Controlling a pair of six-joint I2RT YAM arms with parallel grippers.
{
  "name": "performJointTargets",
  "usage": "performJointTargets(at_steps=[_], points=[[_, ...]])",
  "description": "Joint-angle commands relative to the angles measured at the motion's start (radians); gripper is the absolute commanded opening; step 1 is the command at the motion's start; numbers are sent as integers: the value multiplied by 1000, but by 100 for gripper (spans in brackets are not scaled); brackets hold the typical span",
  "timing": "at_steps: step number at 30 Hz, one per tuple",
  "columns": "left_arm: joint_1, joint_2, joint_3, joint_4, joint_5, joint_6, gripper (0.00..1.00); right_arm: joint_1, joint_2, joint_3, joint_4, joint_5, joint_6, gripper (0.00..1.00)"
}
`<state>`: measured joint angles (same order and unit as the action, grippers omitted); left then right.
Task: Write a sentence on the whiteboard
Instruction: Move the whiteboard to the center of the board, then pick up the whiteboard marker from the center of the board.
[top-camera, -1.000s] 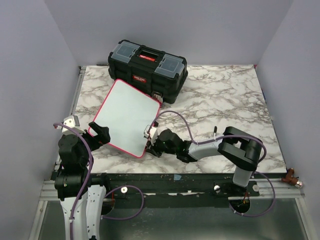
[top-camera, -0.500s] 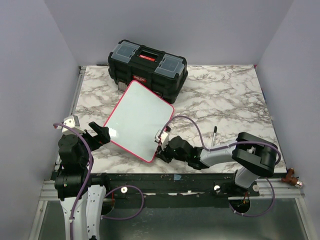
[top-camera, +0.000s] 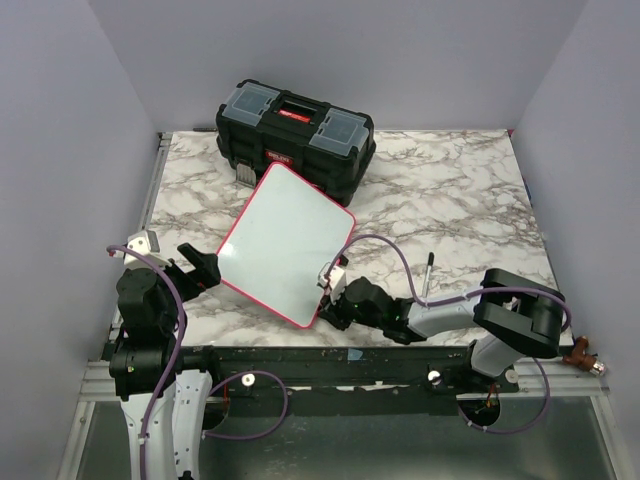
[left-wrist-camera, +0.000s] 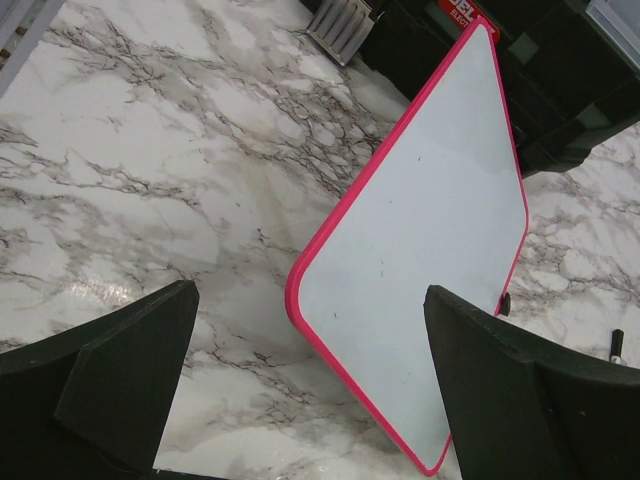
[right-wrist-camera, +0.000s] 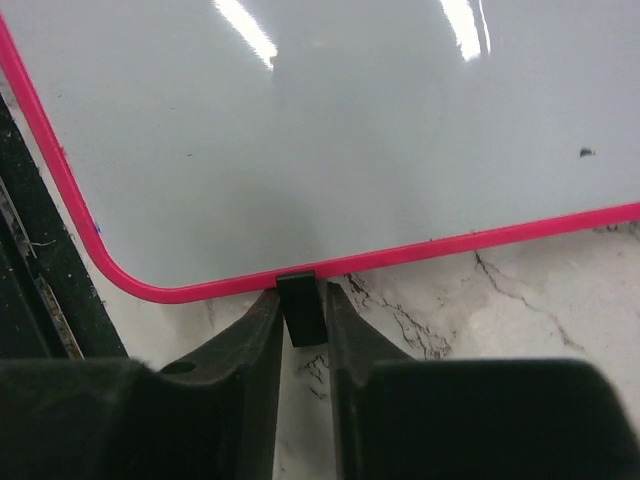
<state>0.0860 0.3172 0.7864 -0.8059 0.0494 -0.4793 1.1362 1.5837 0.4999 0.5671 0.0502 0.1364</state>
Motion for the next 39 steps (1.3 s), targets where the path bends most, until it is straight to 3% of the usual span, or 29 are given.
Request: performJointTargets(at_steps=[1,3,8,11,13,20,25,28,34,39], points=[[9,4,1,1,7,7,98,-2,7,-19,-147,86,57,30],[9,5,1,1,7,7,98,-1,-16,-20,-162,97,64,46],[14,7,1,1,6,7,99,-1,-95,-17,-224,108,73,61],[17,9,1,1,7,7,98,-2,-149,-2,-287,111,81,77],[17,10,1,1,6,7,99,-1,-192,-3,-327,124,97,80],[20,12,2,0,7,7,98,-2,-448,-37,-467,377,310,89],[22,12,3,1,7,7,98,-2,-530,21,-802,699,558,88],[24,12,3,1,9,8,98,-4,-534,64,-1034,850,824,84],[22,9,1,1,11,7,98,-30,-505,109,-1237,897,1075,81],[22,8,1,2,13,8,98,-211,-511,73,-1203,758,1068,80]])
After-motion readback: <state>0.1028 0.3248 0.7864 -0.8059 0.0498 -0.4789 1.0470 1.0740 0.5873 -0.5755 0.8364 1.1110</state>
